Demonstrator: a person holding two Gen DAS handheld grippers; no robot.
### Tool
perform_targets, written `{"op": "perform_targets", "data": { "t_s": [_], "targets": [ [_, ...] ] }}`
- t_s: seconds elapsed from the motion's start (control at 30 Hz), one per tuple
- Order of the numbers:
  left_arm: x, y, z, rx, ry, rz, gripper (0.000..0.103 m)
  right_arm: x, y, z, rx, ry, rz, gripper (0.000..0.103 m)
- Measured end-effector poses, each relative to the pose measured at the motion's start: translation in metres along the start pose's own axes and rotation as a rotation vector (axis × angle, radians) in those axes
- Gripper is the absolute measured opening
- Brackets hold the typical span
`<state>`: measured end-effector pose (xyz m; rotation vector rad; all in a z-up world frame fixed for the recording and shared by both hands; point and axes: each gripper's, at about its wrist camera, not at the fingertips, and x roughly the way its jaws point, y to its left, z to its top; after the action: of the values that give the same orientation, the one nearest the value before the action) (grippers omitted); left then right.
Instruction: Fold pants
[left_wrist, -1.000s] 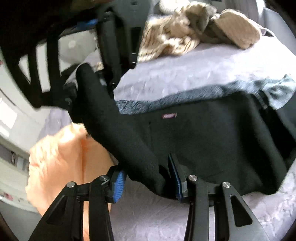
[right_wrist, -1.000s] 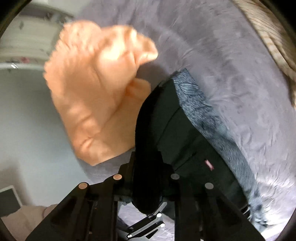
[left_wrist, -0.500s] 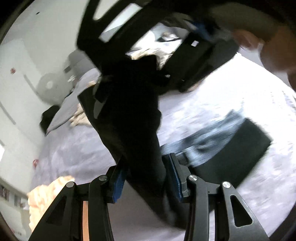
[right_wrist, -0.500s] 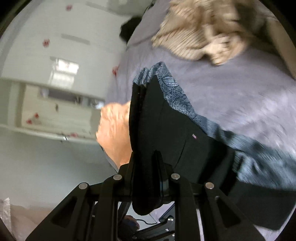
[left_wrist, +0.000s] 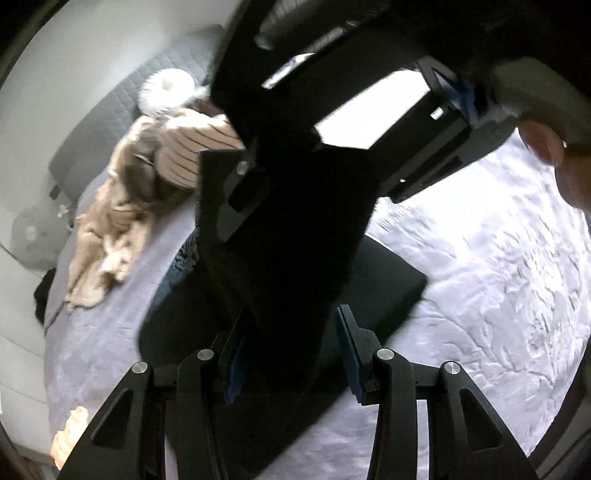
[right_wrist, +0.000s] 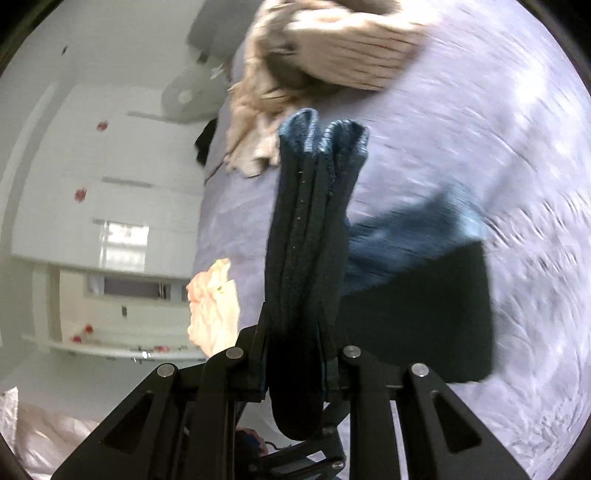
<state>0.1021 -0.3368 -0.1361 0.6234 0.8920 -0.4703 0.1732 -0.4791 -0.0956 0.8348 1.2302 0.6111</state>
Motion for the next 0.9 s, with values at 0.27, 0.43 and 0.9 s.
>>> {"op": "perform_targets", "data": {
  "t_s": [0.27, 0.43, 0.9],
  "targets": [
    [0.032, -0.016, -0.015, 0.040, 0.080, -0.039, 0.053, 0.017, -0.086, -0.008, 0.111, 0.008, -0.097, 0.022],
    [0.008, 0.005, -0.026, 0.005, 0.077, -0.097, 0.073, 0.006, -0.078, -0.013, 0.128, -0.009, -0.139, 0.029],
    [0.038, 0.140, -0.076, -0.497, 0.324, -0.044, 0.082, -0.001, -0.007, -0.024, -0.112, -0.096, -0.528, 0.032]
  ]
}}
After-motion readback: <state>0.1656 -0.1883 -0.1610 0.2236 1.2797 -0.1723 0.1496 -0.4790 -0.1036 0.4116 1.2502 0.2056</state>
